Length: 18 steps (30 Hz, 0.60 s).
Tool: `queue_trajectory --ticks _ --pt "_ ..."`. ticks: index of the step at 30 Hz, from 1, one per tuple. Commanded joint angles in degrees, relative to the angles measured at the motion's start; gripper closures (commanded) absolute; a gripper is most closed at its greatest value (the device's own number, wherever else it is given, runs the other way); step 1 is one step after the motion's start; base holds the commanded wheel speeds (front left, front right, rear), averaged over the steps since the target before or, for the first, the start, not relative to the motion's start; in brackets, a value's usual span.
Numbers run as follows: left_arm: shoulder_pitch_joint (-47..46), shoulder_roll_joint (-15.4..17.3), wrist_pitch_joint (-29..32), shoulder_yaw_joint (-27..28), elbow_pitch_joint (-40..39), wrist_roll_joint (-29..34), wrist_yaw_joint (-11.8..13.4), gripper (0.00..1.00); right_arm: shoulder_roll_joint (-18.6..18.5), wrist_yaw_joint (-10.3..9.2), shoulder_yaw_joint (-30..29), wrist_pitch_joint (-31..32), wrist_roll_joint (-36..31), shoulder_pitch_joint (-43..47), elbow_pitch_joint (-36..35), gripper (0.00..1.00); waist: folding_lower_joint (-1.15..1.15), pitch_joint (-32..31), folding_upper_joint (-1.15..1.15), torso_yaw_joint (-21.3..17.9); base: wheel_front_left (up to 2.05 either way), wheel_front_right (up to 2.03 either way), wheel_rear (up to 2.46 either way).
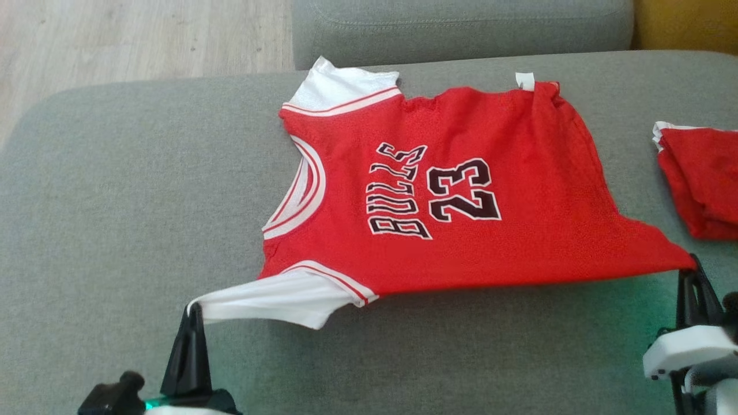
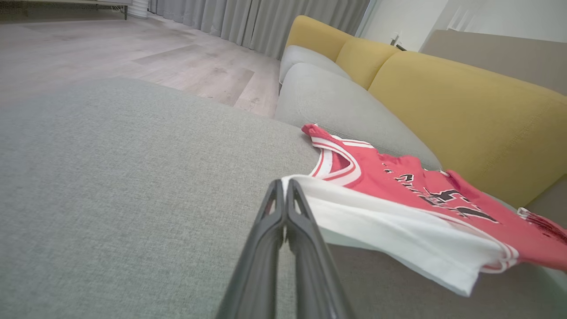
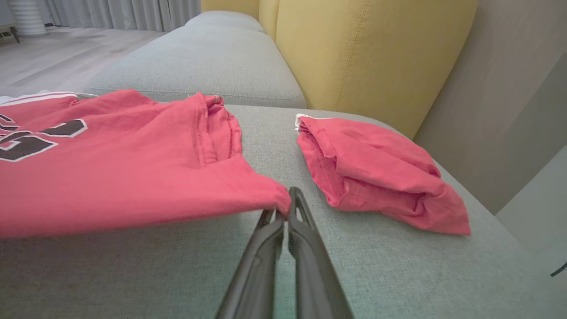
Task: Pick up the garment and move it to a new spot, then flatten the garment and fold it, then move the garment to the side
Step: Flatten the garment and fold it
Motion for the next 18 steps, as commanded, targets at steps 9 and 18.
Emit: queue_trajectory --ticks 9,18 --pt "-13.94 -1.65 1.26 0.81 3.43 -0.17 0.81 1.0 0.58 -0.05 -0.85 3.78 -0.14 -5.49 -0.51 1.0 0.01 3.63 0.0 -0.26 0.0 0.0 0.0" --pt "-28.27 -3.32 0.14 -1.27 13.56 0.28 -1.39 1.0 0.75 -0.05 -0.63 1.3 -3.31 -16.75 8.82 1.0 0.01 9.28 0.0 0.01 0.0 0.0 0.0"
